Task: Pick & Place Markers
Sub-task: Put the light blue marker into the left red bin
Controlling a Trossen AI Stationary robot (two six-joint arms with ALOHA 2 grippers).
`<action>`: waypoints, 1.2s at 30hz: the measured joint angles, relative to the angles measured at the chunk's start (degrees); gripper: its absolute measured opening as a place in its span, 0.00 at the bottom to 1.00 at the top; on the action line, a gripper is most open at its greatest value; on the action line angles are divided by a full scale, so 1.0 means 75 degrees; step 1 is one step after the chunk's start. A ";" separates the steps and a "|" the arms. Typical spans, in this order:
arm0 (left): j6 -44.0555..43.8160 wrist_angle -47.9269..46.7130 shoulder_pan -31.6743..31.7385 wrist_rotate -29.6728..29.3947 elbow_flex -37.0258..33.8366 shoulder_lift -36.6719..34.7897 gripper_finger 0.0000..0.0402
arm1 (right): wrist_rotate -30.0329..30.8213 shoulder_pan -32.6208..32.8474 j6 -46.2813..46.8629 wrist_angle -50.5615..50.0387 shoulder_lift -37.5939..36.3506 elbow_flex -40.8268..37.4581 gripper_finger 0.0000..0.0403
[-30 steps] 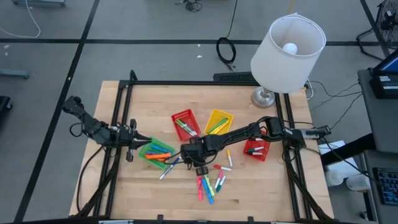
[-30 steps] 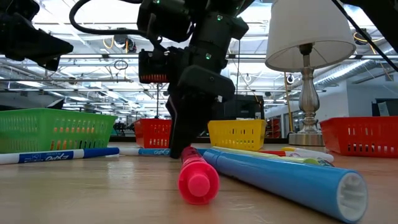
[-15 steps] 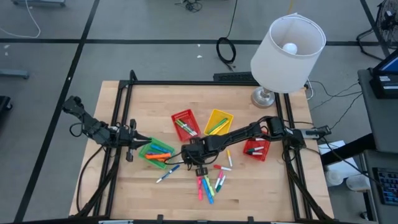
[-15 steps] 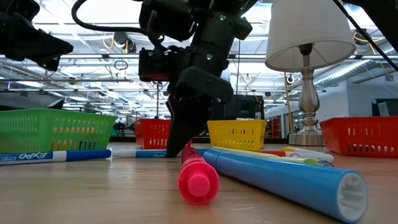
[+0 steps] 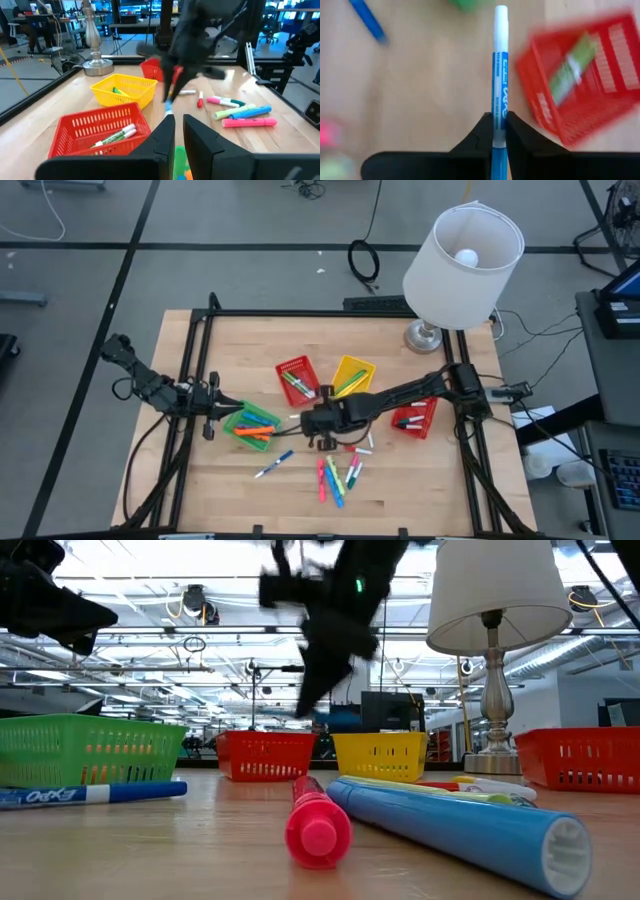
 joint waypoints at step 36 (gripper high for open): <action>-0.0133 0.0154 0.0000 -0.0025 0.0000 0.0216 0.12 | -0.0345 -0.0235 0.1808 0.9835 -0.3402 -0.5792 0.04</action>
